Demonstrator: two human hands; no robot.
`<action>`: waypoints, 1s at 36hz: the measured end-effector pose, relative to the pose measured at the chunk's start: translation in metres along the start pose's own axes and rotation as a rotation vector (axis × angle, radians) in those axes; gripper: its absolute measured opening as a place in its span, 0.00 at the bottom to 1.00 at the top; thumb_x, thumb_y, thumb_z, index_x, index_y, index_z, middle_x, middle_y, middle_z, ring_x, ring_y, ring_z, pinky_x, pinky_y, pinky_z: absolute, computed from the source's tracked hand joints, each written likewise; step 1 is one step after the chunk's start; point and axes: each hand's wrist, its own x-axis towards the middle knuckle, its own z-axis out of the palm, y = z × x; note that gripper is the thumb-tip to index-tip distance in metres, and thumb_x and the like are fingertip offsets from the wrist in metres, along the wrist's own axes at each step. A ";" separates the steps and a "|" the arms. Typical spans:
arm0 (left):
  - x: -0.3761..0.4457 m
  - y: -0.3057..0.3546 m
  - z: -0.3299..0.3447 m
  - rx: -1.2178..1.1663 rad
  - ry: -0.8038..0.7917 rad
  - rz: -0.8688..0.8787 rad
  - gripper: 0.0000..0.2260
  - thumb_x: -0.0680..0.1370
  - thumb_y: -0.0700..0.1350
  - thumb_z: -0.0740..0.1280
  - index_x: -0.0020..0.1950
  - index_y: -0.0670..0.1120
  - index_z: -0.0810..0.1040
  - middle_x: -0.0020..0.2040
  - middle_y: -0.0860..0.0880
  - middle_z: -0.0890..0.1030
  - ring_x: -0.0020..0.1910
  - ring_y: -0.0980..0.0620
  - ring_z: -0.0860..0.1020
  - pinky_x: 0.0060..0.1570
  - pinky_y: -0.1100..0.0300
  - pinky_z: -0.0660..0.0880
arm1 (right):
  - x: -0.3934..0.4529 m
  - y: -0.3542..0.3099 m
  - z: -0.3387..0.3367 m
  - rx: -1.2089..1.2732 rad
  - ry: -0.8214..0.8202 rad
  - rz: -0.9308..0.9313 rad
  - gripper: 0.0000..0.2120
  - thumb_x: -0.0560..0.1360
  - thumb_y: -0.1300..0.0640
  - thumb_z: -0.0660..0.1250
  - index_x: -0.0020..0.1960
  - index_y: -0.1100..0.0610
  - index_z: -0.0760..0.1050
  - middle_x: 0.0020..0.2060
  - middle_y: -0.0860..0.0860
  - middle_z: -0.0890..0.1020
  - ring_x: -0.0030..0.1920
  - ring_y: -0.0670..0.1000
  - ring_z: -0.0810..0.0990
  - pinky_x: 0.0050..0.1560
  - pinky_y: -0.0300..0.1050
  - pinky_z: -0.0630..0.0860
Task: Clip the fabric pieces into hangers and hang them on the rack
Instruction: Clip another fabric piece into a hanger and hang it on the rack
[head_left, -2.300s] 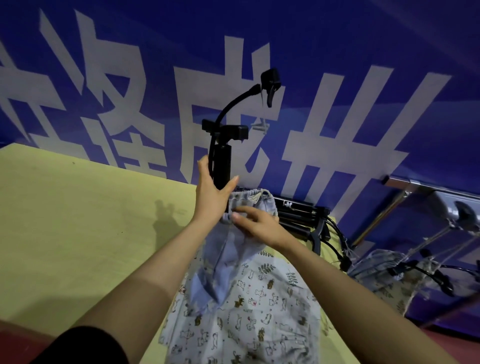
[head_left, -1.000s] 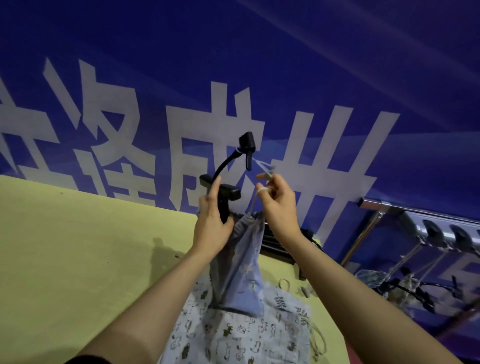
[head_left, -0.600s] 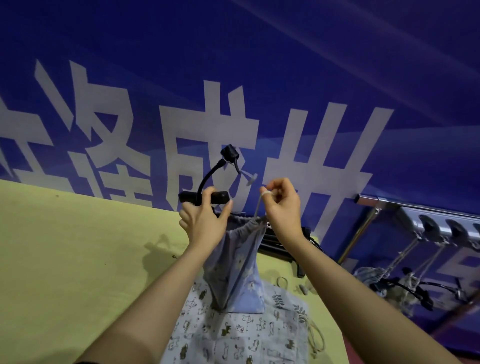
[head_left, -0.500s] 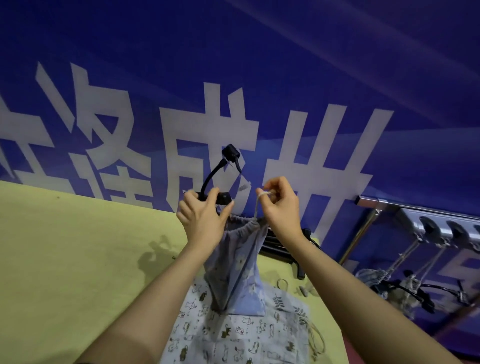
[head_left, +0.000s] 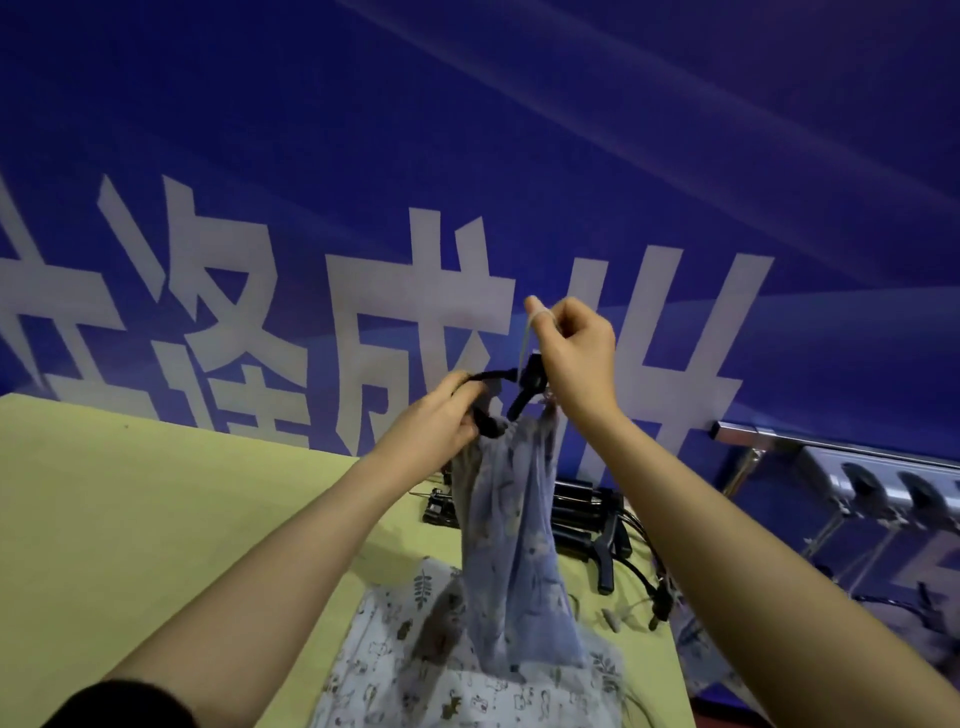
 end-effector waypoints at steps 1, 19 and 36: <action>0.002 0.003 0.000 -0.005 -0.020 0.017 0.18 0.78 0.40 0.62 0.68 0.45 0.68 0.69 0.48 0.67 0.57 0.42 0.77 0.52 0.47 0.75 | 0.003 -0.002 -0.001 -0.024 -0.028 -0.019 0.20 0.77 0.56 0.66 0.30 0.55 0.62 0.24 0.45 0.65 0.26 0.41 0.63 0.32 0.35 0.66; 0.015 0.004 0.017 -0.168 0.026 -0.294 0.26 0.76 0.39 0.64 0.72 0.50 0.63 0.68 0.50 0.67 0.61 0.44 0.74 0.50 0.55 0.71 | -0.021 0.023 -0.016 -0.032 -0.172 -0.002 0.18 0.79 0.58 0.62 0.32 0.63 0.69 0.24 0.46 0.67 0.25 0.41 0.65 0.29 0.31 0.64; 0.005 -0.011 0.008 -0.571 -0.009 -0.168 0.24 0.72 0.39 0.72 0.55 0.67 0.74 0.58 0.62 0.77 0.54 0.57 0.78 0.58 0.53 0.76 | 0.016 0.025 -0.015 -0.140 -0.045 -0.013 0.22 0.76 0.58 0.67 0.28 0.54 0.59 0.22 0.45 0.63 0.26 0.44 0.60 0.35 0.51 0.69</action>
